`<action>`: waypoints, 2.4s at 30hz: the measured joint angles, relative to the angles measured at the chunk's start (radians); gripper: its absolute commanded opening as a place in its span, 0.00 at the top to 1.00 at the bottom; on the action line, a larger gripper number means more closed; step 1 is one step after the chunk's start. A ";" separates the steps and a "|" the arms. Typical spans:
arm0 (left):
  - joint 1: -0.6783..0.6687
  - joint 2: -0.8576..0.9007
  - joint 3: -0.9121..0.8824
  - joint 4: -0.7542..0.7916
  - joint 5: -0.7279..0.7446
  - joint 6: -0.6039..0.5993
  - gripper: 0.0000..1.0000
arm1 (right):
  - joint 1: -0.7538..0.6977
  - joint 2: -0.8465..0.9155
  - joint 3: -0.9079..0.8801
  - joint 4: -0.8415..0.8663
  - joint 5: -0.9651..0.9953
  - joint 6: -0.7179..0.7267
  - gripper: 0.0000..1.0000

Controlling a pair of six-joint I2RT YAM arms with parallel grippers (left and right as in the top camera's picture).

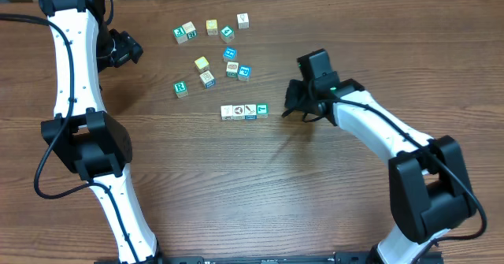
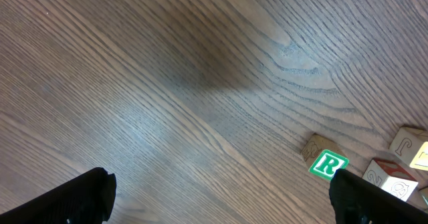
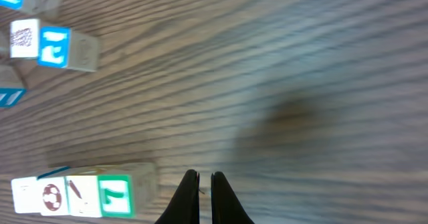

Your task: Form a horizontal line

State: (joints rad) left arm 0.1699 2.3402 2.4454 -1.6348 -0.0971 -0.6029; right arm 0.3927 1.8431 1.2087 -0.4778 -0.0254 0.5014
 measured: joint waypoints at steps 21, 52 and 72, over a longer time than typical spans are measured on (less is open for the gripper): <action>0.000 0.000 0.000 0.000 0.000 0.000 0.00 | -0.050 0.035 -0.005 0.003 0.299 -0.030 0.00; 0.000 0.000 0.000 0.000 0.000 0.000 0.00 | -0.082 0.035 -0.006 -0.008 0.329 -0.035 0.00; 0.000 0.000 0.000 0.000 0.000 0.000 0.00 | -0.082 -0.320 -0.013 -0.010 0.425 -0.035 0.00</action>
State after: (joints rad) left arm 0.1699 2.3402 2.4454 -1.6348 -0.0971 -0.6029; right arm 0.3107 1.5234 1.1954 -0.4877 0.3992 0.4664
